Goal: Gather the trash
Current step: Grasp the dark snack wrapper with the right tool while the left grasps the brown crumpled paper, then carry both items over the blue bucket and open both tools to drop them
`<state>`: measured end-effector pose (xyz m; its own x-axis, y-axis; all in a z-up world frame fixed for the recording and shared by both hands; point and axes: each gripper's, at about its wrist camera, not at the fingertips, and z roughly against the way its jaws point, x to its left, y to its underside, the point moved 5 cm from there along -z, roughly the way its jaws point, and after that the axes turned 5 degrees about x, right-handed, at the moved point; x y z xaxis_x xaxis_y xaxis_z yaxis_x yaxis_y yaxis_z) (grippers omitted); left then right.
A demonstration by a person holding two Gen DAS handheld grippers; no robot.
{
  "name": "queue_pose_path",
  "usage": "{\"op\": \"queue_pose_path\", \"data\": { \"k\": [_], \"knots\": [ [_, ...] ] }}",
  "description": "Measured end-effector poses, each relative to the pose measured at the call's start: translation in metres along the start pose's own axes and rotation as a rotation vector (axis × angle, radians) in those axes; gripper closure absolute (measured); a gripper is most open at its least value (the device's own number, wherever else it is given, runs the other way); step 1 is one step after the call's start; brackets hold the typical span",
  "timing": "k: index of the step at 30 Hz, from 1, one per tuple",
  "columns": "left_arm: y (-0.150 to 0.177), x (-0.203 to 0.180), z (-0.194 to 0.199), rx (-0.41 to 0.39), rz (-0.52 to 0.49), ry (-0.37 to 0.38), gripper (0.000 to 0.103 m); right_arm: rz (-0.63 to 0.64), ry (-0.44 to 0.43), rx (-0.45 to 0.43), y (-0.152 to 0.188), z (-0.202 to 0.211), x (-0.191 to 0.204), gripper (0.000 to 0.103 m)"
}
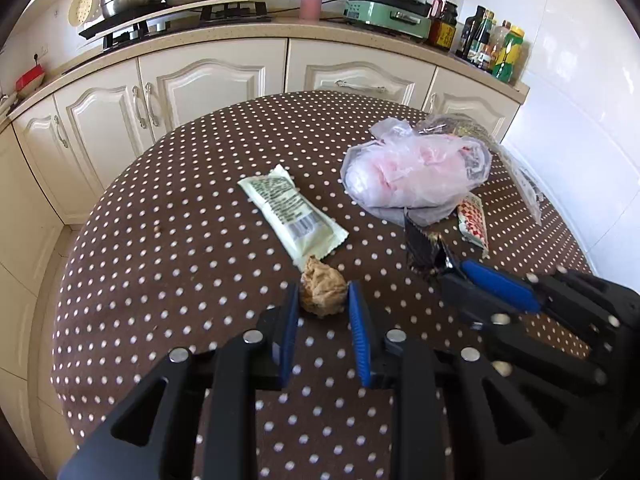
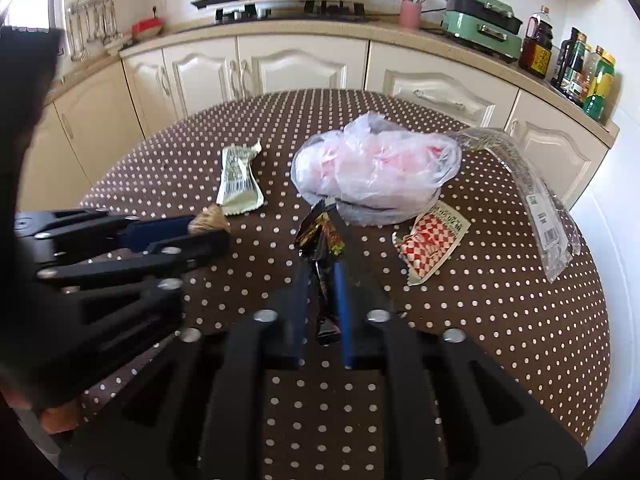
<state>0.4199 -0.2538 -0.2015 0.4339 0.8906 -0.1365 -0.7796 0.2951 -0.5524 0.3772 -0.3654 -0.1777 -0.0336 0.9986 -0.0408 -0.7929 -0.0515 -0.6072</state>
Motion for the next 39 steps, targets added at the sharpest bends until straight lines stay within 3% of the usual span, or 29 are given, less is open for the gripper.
{"op": "queue_pose_path", "data": {
  "k": [1,2,3,4,7,10,16,22,26,32,39],
  "knots": [
    [0.002,0.002,0.002,-0.001,0.005,0.005,0.079,0.001,0.016,0.015,0.000,-0.004,0.000,0.064],
    [0.005,0.004,0.004,-0.002,0.008,0.006,0.079,0.002,0.033,0.021,0.000,-0.006,-0.001,0.061],
    [0.007,0.006,0.006,-0.004,0.010,0.006,0.079,0.006,0.039,0.028,0.000,-0.008,0.000,0.066],
    [0.009,0.009,0.009,-0.008,0.016,0.009,0.079,0.012,0.041,0.035,0.000,-0.010,0.000,0.082],
    [0.015,0.018,0.018,-0.017,0.033,0.018,0.079,0.007,0.052,0.025,0.000,-0.009,0.001,0.093],
    [0.022,0.029,0.032,-0.037,0.048,0.027,0.079,-0.008,0.039,0.004,0.001,-0.001,0.006,0.094],
    [0.038,0.065,0.070,-0.092,0.095,0.040,0.080,0.035,-0.051,-0.071,-0.003,0.031,0.059,0.095],
    [0.071,0.135,0.114,-0.155,0.195,0.005,0.080,0.106,-0.169,-0.129,-0.016,0.055,0.142,0.095],
    [0.108,0.196,0.139,-0.175,0.280,-0.047,0.080,0.176,-0.264,-0.135,-0.018,0.057,0.218,0.095],
    [0.167,0.279,0.145,-0.155,0.406,-0.121,0.080,0.277,-0.376,-0.046,-0.001,0.024,0.330,0.095],
    [0.242,0.371,0.099,-0.041,0.578,-0.133,0.079,0.349,-0.407,0.120,0.037,-0.054,0.424,0.095]
  ]
}}
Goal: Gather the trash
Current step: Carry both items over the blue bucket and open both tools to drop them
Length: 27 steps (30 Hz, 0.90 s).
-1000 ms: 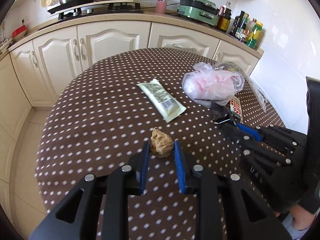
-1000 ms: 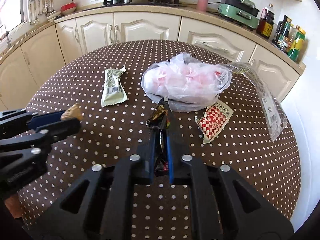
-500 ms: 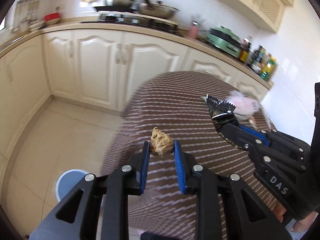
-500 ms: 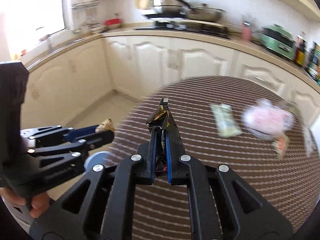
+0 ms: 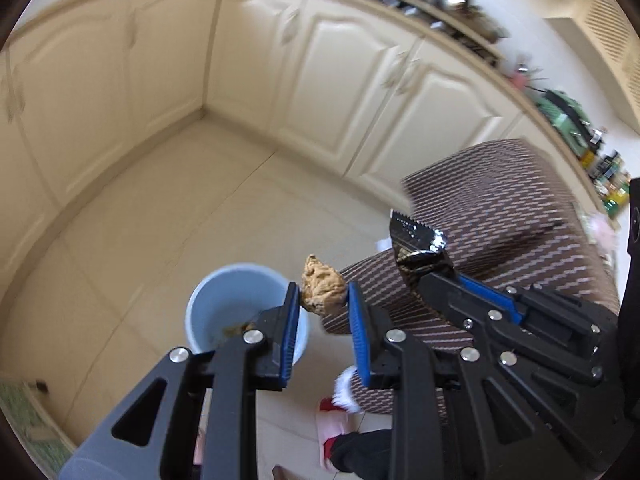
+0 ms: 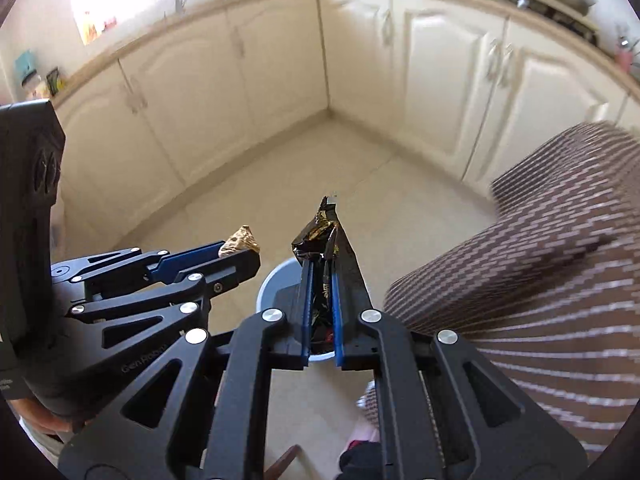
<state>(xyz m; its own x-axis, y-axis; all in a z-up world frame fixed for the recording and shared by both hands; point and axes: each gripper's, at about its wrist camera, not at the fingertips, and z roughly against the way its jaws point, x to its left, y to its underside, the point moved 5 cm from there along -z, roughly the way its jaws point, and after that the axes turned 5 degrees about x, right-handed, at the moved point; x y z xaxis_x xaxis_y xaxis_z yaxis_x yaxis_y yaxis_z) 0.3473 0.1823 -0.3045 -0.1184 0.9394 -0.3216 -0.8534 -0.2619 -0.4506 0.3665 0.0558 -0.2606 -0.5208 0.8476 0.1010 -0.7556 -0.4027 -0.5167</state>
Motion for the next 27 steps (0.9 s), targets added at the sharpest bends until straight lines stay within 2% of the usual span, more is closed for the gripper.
{"op": "queue_pose_path", "data": {
  "k": [4,11,15,19,27],
  "knots": [
    [0.004,0.038,-0.037,0.060,0.063,0.016,0.079,-0.013,-0.021,0.095,0.007,-0.060,0.011,0.095],
    [0.007,0.072,-0.096,0.135,0.160,0.094,0.079,-0.056,-0.004,0.171,0.012,-0.119,0.002,0.095],
    [0.007,0.079,-0.112,0.139,0.192,0.087,0.078,-0.091,-0.001,0.195,0.012,-0.141,-0.006,0.095],
    [0.009,0.085,-0.124,0.167,0.208,0.075,0.062,-0.106,-0.003,0.216,0.021,-0.151,-0.003,0.094],
    [0.021,0.094,-0.134,0.219,0.219,0.051,0.060,-0.126,-0.028,0.244,0.022,-0.171,0.001,0.094]
  ]
}}
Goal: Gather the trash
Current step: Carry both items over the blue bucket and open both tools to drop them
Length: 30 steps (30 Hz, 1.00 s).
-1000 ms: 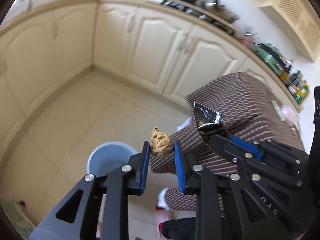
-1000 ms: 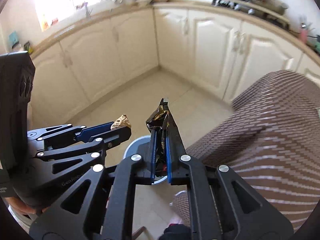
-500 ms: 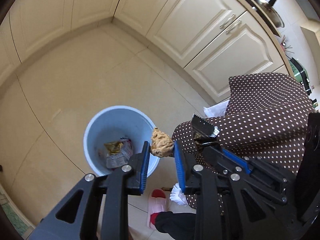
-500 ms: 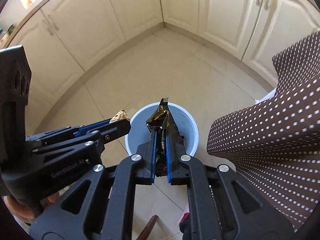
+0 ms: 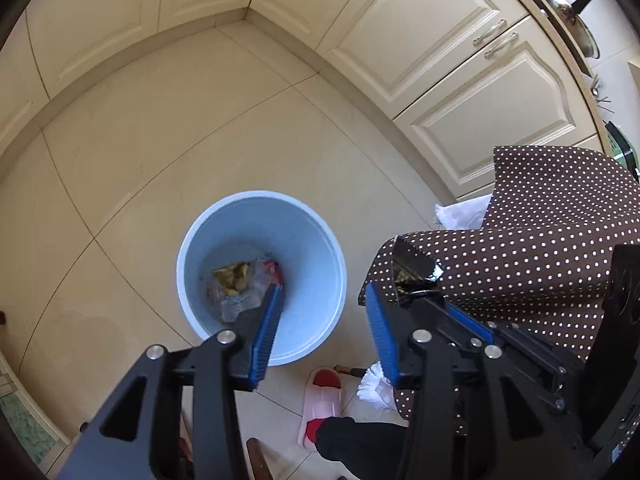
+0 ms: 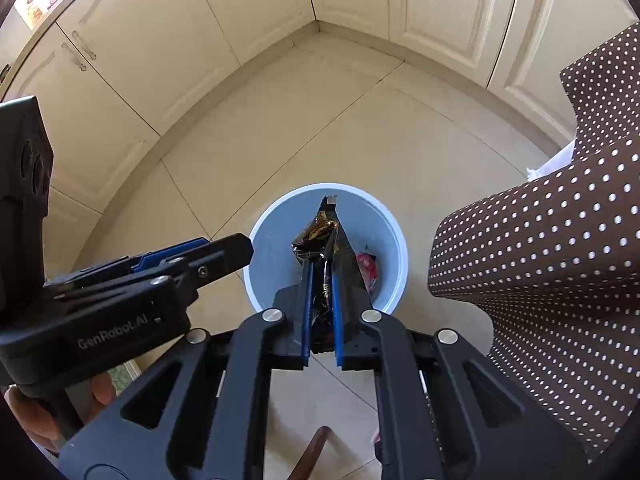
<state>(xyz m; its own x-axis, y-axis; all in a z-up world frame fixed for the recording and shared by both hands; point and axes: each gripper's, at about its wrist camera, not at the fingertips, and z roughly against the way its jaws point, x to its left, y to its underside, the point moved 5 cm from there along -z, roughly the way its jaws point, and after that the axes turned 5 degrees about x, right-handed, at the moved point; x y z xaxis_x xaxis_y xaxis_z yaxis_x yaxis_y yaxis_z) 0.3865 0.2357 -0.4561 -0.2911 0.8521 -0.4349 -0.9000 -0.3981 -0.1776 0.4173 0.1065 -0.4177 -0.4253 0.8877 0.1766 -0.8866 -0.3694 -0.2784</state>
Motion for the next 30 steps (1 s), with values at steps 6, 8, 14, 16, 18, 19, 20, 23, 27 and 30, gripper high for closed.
{"op": "queue_pose_path", "data": {
  "k": [6,8,14,16,18,19,20,23,27,30],
  "knots": [
    [0.000,0.008,-0.003,0.016,0.021,-0.016,0.059,-0.002,-0.012,0.006,-0.003,-0.005,0.001,0.094],
    [0.000,0.011,-0.003,0.014,0.021,-0.022,0.059,-0.005,-0.014,0.003,-0.005,-0.004,-0.001,0.094],
    [-0.002,0.016,-0.001,0.012,0.035,-0.019,0.059,-0.008,-0.018,-0.002,-0.007,-0.005,0.001,0.094],
    [-0.002,0.017,-0.001,0.012,0.044,-0.020,0.059,-0.011,-0.020,-0.003,-0.010,-0.009,0.000,0.094],
    [-0.002,0.018,0.000,0.008,0.054,-0.021,0.059,-0.014,-0.024,-0.004,-0.010,-0.010,-0.001,0.093],
    [-0.002,0.019,0.000,0.007,0.056,-0.021,0.059,-0.018,-0.029,-0.004,-0.011,-0.011,-0.001,0.092],
    [-0.002,0.019,0.000,0.007,0.059,-0.018,0.059,-0.021,-0.031,-0.005,-0.011,-0.012,-0.001,0.092],
    [-0.001,0.018,0.000,0.005,0.062,-0.019,0.059,-0.028,-0.031,-0.016,-0.014,-0.012,0.000,0.092],
    [-0.001,0.017,0.000,0.005,0.064,-0.017,0.059,-0.026,-0.028,-0.015,-0.015,-0.011,-0.001,0.092],
    [-0.001,0.015,0.000,0.006,0.060,-0.016,0.059,-0.028,-0.026,-0.014,-0.017,-0.012,-0.003,0.092]
  ]
}}
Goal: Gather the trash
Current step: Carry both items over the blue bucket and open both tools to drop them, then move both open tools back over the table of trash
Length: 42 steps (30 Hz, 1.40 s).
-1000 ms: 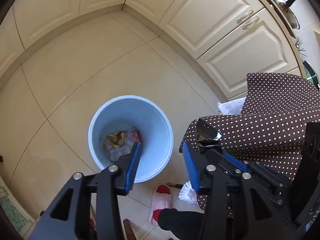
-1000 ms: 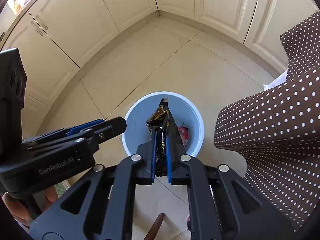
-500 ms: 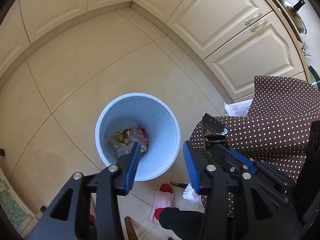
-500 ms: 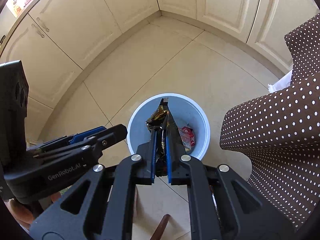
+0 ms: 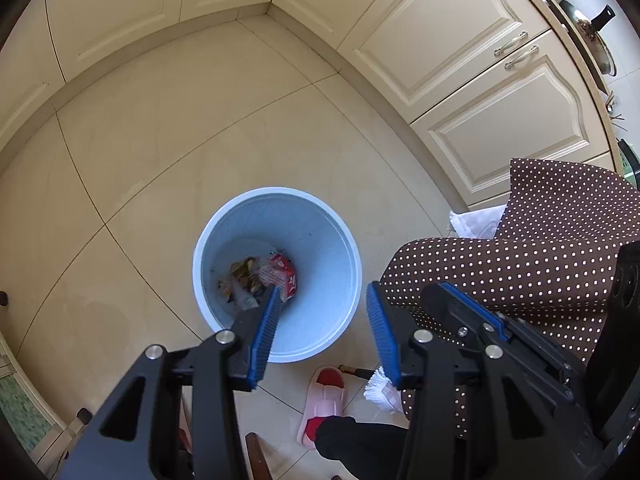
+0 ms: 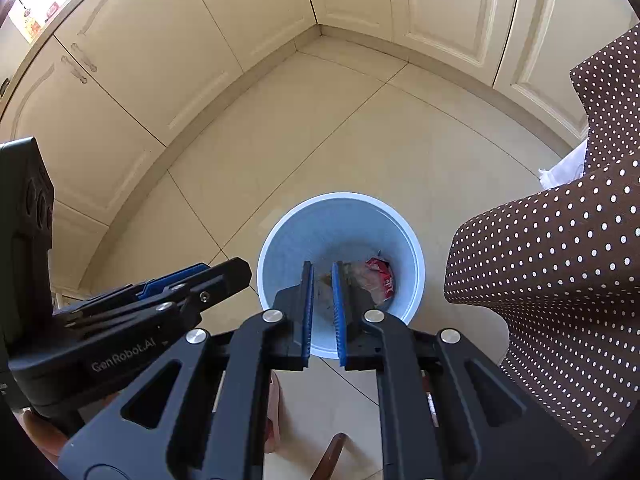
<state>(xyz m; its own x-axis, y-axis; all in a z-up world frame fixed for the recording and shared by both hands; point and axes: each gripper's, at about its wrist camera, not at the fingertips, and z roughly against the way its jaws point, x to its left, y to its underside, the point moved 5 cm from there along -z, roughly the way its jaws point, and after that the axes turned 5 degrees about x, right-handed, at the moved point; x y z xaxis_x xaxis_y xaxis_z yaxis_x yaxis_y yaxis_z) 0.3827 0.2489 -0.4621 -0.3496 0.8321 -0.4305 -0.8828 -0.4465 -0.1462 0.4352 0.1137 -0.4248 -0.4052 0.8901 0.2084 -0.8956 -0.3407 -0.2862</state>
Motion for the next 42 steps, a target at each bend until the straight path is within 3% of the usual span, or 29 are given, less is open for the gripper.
{"op": "queue_pose_path", "data": {
  "k": [6,10,17,23,26,34,42],
  "knots": [
    [0.002,-0.009,0.009,-0.014,-0.012,0.016,0.059,-0.005,0.010,-0.009,0.004,0.013,-0.001,0.092],
    [0.007,-0.028,0.035,-0.058,-0.040,0.043,0.059,0.016,0.022,-0.047,0.007,0.044,0.000,0.092],
    [0.023,-0.098,0.113,-0.195,-0.165,0.100,0.058,0.061,0.067,-0.226,0.018,0.157,-0.003,0.092],
    [0.053,-0.193,0.183,-0.315,-0.327,0.146,0.050,0.067,0.139,-0.404,0.047,0.268,-0.030,0.092],
    [0.072,-0.243,0.200,-0.334,-0.404,0.170,0.043,0.041,0.175,-0.470,0.069,0.319,-0.057,0.091],
    [0.118,-0.380,0.191,-0.307,-0.582,0.170,0.034,-0.115,0.319,-0.578,0.136,0.403,-0.170,0.057],
    [0.135,-0.479,0.138,-0.215,-0.696,0.116,0.033,-0.297,0.385,-0.558,0.181,0.431,-0.290,0.055]
  ]
}}
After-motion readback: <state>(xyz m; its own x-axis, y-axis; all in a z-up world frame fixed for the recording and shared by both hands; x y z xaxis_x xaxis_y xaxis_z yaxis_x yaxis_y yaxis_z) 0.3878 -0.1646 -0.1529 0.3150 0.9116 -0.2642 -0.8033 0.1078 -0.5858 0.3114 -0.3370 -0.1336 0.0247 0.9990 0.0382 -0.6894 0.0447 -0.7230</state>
